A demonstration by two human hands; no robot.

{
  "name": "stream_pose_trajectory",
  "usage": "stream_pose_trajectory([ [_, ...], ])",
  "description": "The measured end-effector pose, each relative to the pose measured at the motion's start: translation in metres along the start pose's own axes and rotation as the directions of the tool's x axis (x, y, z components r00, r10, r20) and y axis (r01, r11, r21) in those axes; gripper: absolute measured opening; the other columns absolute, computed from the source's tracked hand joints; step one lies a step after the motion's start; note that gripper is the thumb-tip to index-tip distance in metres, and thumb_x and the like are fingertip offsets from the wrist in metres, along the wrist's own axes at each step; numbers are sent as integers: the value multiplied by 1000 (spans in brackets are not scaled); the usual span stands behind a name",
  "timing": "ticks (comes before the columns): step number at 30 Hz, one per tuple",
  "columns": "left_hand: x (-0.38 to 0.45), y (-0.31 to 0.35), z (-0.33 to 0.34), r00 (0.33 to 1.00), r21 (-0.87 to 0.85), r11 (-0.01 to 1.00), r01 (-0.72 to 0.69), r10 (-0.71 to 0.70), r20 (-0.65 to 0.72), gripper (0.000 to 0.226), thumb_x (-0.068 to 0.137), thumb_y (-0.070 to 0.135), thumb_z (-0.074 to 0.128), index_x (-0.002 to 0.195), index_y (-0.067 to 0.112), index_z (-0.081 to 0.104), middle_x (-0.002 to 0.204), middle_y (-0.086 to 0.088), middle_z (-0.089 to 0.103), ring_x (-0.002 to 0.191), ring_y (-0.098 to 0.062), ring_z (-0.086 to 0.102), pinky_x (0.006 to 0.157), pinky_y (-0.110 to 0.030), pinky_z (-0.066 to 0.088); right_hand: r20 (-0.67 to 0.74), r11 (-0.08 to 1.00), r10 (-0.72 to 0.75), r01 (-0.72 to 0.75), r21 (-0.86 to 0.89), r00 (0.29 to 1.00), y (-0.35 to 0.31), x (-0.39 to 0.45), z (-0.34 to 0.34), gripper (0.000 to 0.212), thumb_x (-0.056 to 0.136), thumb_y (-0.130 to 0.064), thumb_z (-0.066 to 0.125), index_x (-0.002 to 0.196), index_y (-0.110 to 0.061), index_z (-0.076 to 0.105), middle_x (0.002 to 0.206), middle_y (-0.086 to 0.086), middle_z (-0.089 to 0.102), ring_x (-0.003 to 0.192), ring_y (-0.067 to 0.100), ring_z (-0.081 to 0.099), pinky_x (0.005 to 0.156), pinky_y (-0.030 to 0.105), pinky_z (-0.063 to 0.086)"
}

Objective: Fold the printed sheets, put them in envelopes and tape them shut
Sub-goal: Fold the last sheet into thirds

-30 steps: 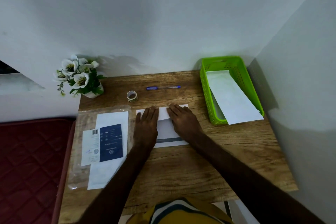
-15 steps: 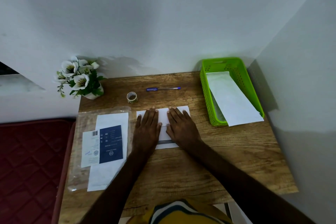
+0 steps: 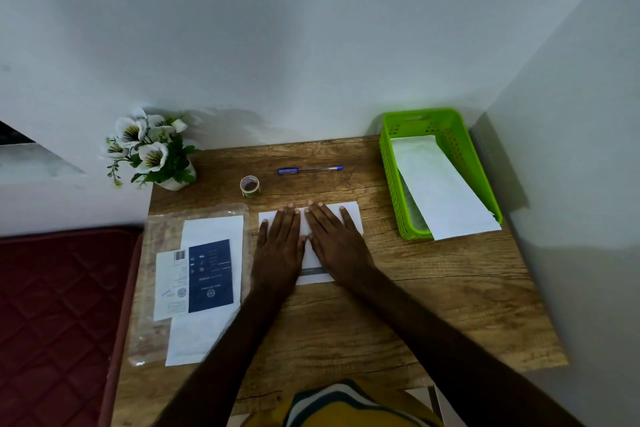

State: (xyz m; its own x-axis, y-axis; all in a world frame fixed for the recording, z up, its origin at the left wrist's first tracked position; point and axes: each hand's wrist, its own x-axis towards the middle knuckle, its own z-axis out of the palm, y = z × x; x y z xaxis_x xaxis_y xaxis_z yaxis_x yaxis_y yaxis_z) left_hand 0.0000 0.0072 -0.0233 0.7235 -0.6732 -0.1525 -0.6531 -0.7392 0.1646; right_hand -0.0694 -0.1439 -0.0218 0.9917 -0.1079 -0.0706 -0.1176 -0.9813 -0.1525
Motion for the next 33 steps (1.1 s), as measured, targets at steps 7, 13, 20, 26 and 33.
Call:
stream_pose_trajectory([
  [7, -2, 1, -1, 1000, -44, 999, 1, -2, -20, 60, 110, 40, 24, 163, 17, 9, 172, -5, 4, 159, -20, -1, 129, -44, -1, 11, 989, 142, -142, 36, 990, 24, -11, 1, 70, 105, -54, 21, 163, -16, 18, 171, 5, 16, 158, 21, 13, 127, 50, 12],
  [13, -3, 2, -4, 1000, -48, 999, -11, 10, -19, 61, 108, 40, 16, 163, 15, 10, 171, -7, 6, 159, -23, 0, 129, -46, 1, 41, 969, 241, -243, 50, 970, 34, -17, 1, 78, 103, -61, 25, 164, -17, 8, 172, 5, 4, 159, 22, 3, 127, 45, 4],
  [20, -2, -1, -3, 999, -68, 998, -17, 15, -33, 62, 107, 42, 20, 163, 15, 15, 171, -7, 11, 159, -22, 5, 130, -44, 1, 53, 948, 311, -314, 57, 949, 31, -19, -7, 83, 102, -64, 28, 164, -14, 5, 172, 6, 2, 159, 23, 2, 127, 51, 7],
  [26, 7, -8, -21, 1000, -218, 976, -1, -3, -17, 66, 103, 43, 52, 159, 18, 29, 166, -6, 31, 154, -24, 25, 125, -44, 18, 125, 956, 264, -277, 100, 956, 32, -9, -29, 77, 102, -57, 42, 163, -17, 15, 172, 4, 6, 159, 25, -3, 127, 50, 5],
  [33, 31, -15, -53, 995, -212, 977, -30, 49, 84, 77, 85, 44, 79, 149, 20, 44, 156, -7, 45, 144, -29, 39, 119, -47, 32, 155, 985, 85, -107, 139, 984, 22, 18, -57, 72, 89, -31, 73, 152, -20, 40, 165, 14, 26, 156, 33, 13, 126, 47, 20],
])
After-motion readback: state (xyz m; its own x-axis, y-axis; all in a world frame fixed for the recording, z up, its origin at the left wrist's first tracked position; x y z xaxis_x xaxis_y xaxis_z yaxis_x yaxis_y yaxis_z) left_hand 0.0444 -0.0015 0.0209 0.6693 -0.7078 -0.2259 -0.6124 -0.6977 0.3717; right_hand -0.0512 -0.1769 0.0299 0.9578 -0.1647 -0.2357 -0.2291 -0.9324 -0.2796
